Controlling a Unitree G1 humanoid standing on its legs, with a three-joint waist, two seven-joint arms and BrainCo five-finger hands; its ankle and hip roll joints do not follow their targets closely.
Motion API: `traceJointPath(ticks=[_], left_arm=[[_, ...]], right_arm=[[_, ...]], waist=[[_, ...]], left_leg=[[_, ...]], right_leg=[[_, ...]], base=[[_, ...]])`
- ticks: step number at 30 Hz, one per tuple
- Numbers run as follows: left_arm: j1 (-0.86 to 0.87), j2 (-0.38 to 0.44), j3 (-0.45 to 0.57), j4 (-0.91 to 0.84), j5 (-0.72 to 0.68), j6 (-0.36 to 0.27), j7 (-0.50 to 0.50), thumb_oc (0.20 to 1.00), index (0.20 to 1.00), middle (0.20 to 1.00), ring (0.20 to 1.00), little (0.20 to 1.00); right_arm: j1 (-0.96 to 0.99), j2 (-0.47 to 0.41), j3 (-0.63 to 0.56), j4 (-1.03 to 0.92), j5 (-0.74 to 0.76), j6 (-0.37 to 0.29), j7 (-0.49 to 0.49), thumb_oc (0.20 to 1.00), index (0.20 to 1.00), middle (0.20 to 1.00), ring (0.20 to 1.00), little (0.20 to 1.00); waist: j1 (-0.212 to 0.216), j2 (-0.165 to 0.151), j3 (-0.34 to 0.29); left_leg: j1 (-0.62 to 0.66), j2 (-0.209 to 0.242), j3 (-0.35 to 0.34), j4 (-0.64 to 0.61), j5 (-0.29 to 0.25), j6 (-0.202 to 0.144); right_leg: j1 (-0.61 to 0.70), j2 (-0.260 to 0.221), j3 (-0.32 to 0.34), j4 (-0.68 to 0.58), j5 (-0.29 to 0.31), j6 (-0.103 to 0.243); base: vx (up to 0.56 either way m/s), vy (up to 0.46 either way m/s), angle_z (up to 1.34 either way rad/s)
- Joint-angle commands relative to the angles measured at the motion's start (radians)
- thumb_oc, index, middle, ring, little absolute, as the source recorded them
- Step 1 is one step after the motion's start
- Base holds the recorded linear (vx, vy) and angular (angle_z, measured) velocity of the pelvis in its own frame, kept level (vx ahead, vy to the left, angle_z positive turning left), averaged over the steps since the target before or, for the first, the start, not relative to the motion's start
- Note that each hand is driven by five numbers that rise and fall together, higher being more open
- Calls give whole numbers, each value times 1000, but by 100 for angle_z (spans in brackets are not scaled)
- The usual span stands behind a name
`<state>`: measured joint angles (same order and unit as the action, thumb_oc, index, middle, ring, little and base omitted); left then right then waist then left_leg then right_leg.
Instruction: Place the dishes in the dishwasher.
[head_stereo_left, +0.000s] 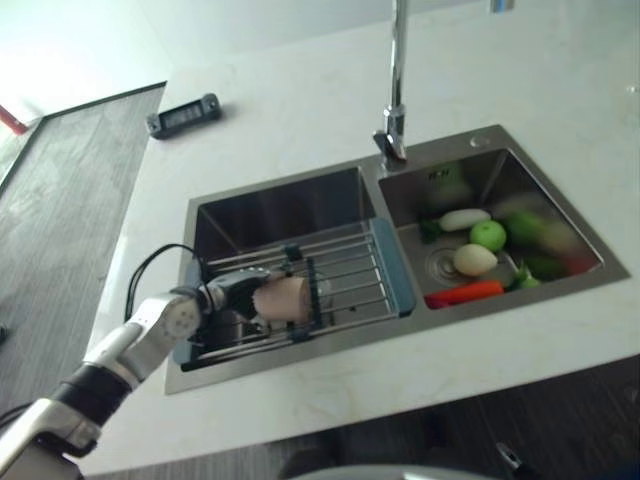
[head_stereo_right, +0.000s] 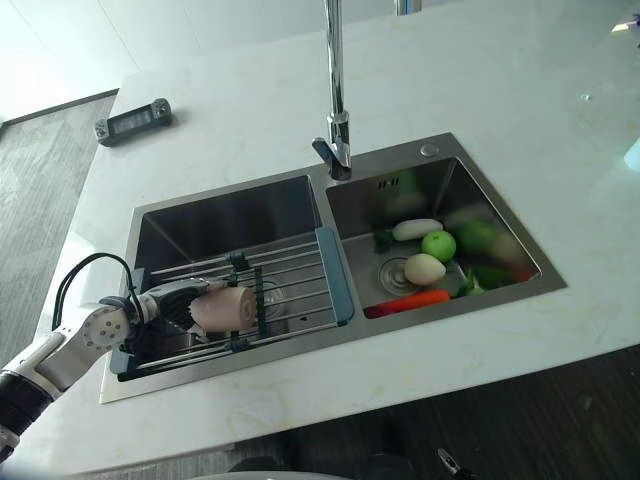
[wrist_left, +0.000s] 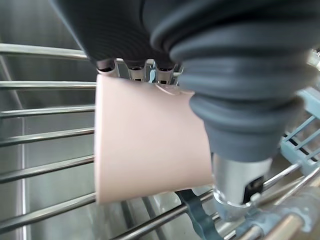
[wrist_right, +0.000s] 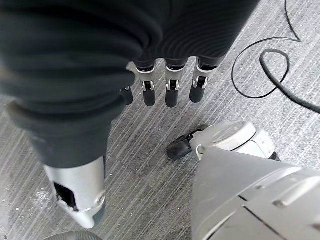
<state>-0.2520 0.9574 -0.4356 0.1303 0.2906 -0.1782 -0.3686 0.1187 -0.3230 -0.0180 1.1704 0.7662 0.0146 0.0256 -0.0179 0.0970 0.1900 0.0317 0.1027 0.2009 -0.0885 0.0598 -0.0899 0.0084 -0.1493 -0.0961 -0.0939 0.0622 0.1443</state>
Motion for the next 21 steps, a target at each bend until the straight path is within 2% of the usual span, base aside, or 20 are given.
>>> traceJointPath(ticks=[1, 6, 13, 21], left_arm=[[-111, 16, 10, 22, -31, -7, -23, 1000, 1000, 1000, 1000, 1000], [-121, 10, -30, 31, -6, 32, -21, 1000, 1000, 1000, 1000, 1000], [-161, 47, -98, 89, 136, 15, -26, 1000, 1000, 1000, 1000, 1000], [-198, 50, -184, 171, 228, 1, 12, 1000, 1000, 1000, 1000, 1000]], right_arm=[[-41, 2, 7, 20, 19, -5, -1, 1000, 1000, 1000, 1000, 1000], [-61, -10, 10, 32, 23, -14, 14, 1000, 1000, 1000, 1000, 1000], [-84, -27, 17, 39, 38, -23, 35, 1000, 1000, 1000, 1000, 1000], [-115, -33, 33, 40, 48, -39, 50, 1000, 1000, 1000, 1000, 1000]], waist=[[-9, -33, 19], [-11, -29, 32], [-18, -24, 44], [-29, -24, 49]], left_leg=[[-2, 1, -99, 1, -96, -18], [-6, 2, -98, 1, -94, -19], [-17, -2, -98, 1, -95, -20], [-22, -4, -94, 1, -99, -19]], right_leg=[[12, -71, -29, 7, -25, 106], [6, -74, -26, 7, -23, 105], [-8, -77, -23, 7, -19, 107], [-18, -77, -18, 7, -20, 109]], base=[[0, 0, 0], [0, 0, 0], [-17, 11, 0], [-2, 4, 0]])
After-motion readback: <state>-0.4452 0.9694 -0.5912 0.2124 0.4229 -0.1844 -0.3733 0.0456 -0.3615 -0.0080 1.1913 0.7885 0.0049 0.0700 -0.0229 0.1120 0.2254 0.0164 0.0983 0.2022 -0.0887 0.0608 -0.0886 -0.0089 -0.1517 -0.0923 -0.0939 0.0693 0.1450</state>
